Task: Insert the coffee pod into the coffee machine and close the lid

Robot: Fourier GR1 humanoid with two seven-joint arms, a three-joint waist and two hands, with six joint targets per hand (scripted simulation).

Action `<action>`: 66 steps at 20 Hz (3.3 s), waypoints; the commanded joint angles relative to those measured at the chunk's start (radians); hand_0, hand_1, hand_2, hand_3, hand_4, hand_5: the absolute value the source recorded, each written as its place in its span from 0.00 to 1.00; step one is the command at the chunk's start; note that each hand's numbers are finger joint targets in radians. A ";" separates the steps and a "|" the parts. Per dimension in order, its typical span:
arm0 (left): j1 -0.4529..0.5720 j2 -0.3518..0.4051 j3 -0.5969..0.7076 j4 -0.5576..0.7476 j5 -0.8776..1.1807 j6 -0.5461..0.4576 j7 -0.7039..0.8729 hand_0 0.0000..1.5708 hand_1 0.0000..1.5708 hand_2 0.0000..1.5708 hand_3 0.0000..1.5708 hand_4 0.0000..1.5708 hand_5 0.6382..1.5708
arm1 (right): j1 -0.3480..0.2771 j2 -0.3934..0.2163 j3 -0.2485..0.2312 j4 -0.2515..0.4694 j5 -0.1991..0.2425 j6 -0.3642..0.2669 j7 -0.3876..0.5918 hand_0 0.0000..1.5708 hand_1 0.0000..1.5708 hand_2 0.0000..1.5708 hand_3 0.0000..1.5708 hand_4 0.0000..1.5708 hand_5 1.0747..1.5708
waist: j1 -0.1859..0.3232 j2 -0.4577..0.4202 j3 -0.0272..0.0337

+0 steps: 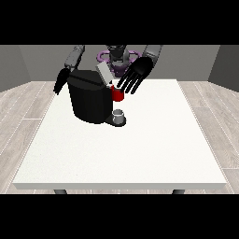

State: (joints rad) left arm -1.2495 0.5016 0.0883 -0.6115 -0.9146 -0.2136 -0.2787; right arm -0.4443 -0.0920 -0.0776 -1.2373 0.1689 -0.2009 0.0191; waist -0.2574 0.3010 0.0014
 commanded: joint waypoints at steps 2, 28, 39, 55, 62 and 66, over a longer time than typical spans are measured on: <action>0.146 -0.159 -0.032 -0.023 0.017 0.001 0.035 0.00 0.00 0.00 0.00 0.00 1.00 | 0.075 -0.024 -0.047 0.078 -0.032 0.021 -0.016 0.00 0.00 0.00 0.00 0.00 1.00 | 0.099 -0.140 -0.0007; 0.736 -0.500 0.268 -0.078 0.522 -0.058 -0.093 0.00 0.00 0.00 0.00 0.26 1.00 | 0.199 -0.027 0.018 -0.063 -0.079 0.155 -0.063 0.00 0.00 0.00 0.00 0.10 1.00 | 0.389 -0.567 -0.0012; 0.793 -0.486 0.166 -0.314 0.683 -0.117 0.043 0.00 0.00 0.00 0.00 0.25 1.00 | 0.027 -0.140 -0.119 0.028 -0.186 0.235 0.064 0.00 0.00 0.00 0.00 0.11 1.00 | 0.460 -0.483 -0.0010; 0.907 -0.477 0.052 -0.686 0.792 -0.092 0.205 0.00 0.00 0.00 0.00 0.24 1.00 | -0.127 -0.095 -0.128 0.209 -0.224 0.206 0.029 0.00 0.00 0.00 0.00 0.00 1.00 | 0.480 -0.332 -0.0010; 0.960 -0.442 0.064 -0.754 0.814 -0.067 0.188 0.00 0.00 0.00 0.00 0.24 1.00 | -0.176 -0.053 -0.060 0.228 -0.178 0.190 -0.003 0.00 0.00 0.00 0.00 0.00 1.00 | 0.441 -0.277 -0.0012; 0.973 -0.389 0.107 -0.760 0.862 -0.103 0.191 0.00 0.00 0.00 0.00 0.20 1.00 | -0.217 -0.032 -0.036 0.214 -0.170 0.177 0.043 0.00 0.00 0.00 0.00 0.05 1.00 | 0.432 -0.282 -0.0014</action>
State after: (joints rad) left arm -0.2800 0.0651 0.1621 -1.3520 -0.1012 -0.2761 -0.0979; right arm -0.6229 -0.1512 -0.1371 -1.0406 -0.0217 0.0054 0.0464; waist 0.1707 -0.0019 -0.0026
